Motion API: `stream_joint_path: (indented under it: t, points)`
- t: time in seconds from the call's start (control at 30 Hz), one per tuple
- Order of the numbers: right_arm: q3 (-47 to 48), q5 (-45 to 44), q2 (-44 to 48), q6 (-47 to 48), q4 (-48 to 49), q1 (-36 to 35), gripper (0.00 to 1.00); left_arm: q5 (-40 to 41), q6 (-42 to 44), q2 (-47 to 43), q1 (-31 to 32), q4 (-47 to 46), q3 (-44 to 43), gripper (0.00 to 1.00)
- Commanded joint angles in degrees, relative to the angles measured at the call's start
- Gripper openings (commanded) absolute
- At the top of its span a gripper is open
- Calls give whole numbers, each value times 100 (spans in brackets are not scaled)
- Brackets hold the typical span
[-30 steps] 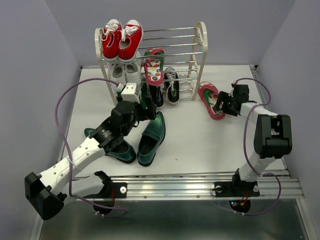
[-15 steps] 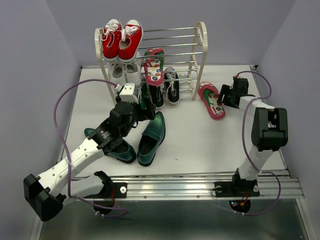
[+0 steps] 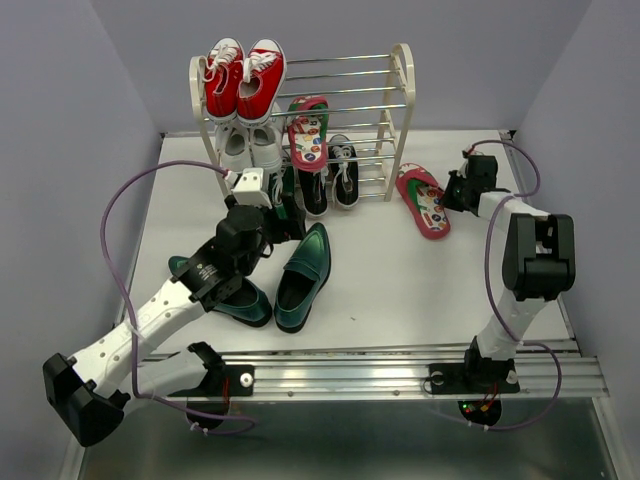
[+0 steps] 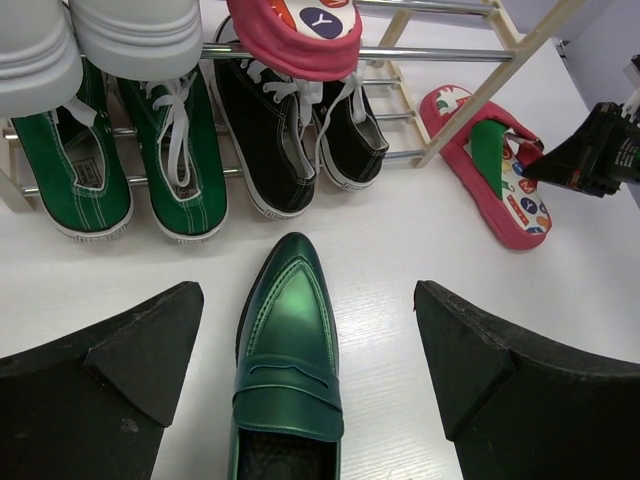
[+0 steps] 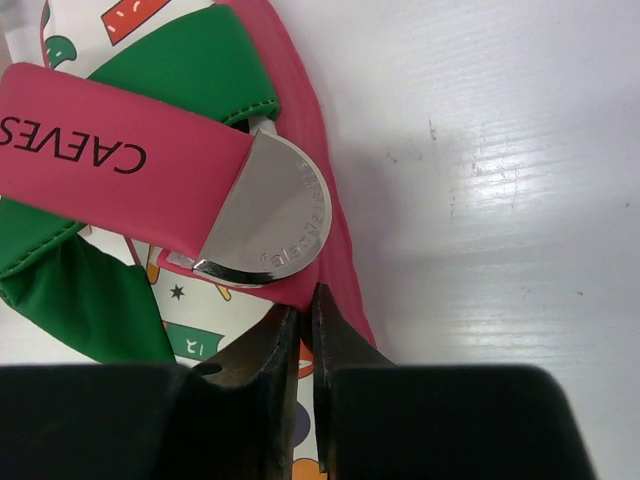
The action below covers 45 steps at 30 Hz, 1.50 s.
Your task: Place and organize the shoes onto the shoe shelf
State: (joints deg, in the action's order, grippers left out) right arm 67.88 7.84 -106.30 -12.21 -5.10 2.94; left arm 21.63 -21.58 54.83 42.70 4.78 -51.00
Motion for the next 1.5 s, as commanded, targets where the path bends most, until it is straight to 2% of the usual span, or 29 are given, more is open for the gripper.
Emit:
stream_joint_path:
  t: [0.0, 0.03, 0.13, 0.23, 0.27, 0.47, 0.63, 0.77, 0.97, 1.13, 1.37, 1.47]
  points:
    - [-125, 96, 336, 219, 97, -126, 3, 35, -153, -314, 37, 41, 73, 99]
    - [-178, -9, 460, 201, 106, -127, 1, -9, -223, -350, 37, 41, 108, 99]
    - [-503, -623, 1171, -88, 80, -189, 1, -176, -302, -473, 37, 93, 213, 99]
    - [-959, -757, 1839, -396, -104, -189, 1, -63, -434, -482, 37, 304, 240, 99]
    - [-1056, -757, 2320, -440, -209, -189, 1, -27, -530, -473, 37, 374, 231, 99]
    - [-1391, -731, 3834, -599, -1570, -241, 1, -62, -601, -447, 37, 472, 258, 99]
    - [-1023, 199, 4819, -256, -3001, -241, 1, -115, -610, -473, 46, 375, 266, 99]
    - [-479, 1374, 5329, -212, -3550, -312, 1, -36, -628, -508, 46, 366, 310, 99]
    - [164, 2835, 5401, -10, -3805, -312, 1, -1, -602, -491, 46, 261, 293, 99]
    - [383, 3469, 5234, -246, -3122, -364, 1, 61, -593, -421, 46, 261, 258, 99]
    - [911, 3479, 4619, -642, -2119, -812, 1, -45, -549, -218, 46, -99, 196, 99]
    - [1052, 2868, 4215, -660, -1767, -1251, 1, -27, -452, -157, 46, -91, 126, 99]
